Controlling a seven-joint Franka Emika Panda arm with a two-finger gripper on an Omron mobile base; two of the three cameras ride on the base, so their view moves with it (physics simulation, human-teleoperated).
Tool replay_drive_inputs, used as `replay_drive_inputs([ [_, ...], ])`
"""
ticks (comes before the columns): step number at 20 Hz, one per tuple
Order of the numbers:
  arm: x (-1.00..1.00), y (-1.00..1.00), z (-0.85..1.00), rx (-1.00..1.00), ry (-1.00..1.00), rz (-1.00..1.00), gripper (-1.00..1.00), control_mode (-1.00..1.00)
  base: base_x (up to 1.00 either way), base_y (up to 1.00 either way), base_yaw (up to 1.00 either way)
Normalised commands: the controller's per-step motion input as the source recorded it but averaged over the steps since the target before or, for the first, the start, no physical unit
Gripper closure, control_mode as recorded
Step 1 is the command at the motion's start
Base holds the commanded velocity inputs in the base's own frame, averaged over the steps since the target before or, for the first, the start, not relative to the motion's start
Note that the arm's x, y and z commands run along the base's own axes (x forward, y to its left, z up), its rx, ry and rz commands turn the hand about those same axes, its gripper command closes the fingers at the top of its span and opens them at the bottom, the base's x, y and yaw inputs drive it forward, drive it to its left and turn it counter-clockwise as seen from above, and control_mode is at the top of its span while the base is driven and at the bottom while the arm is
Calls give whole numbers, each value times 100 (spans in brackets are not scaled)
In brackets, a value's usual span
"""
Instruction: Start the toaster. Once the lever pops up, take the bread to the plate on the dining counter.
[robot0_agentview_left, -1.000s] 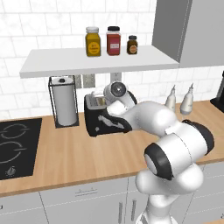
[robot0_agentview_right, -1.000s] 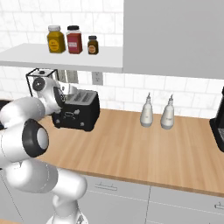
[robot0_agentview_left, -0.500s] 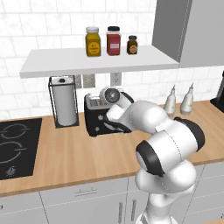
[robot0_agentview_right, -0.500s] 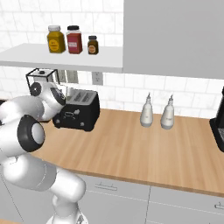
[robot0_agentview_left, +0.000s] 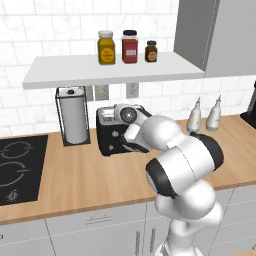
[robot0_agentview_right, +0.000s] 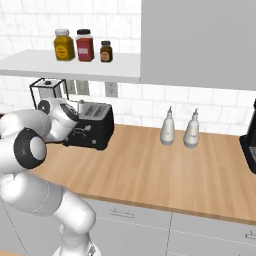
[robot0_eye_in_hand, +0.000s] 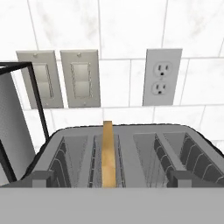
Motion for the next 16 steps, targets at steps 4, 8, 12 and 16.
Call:
replay_drive_inputs([
  [4, 22, 0, -10, 0, 0, 2, -100, -100, 0, 0, 0],
  [8, 17, 0, -7, 0, 0, 0, -100, -100, 0, 0, 0],
  [12, 10, 0, -19, 0, 0, 0, -100, -100, 0, 0, 0],
  [16, 18, 0, -11, 0, 0, 0, -100, -100, 0, 0, 0],
])
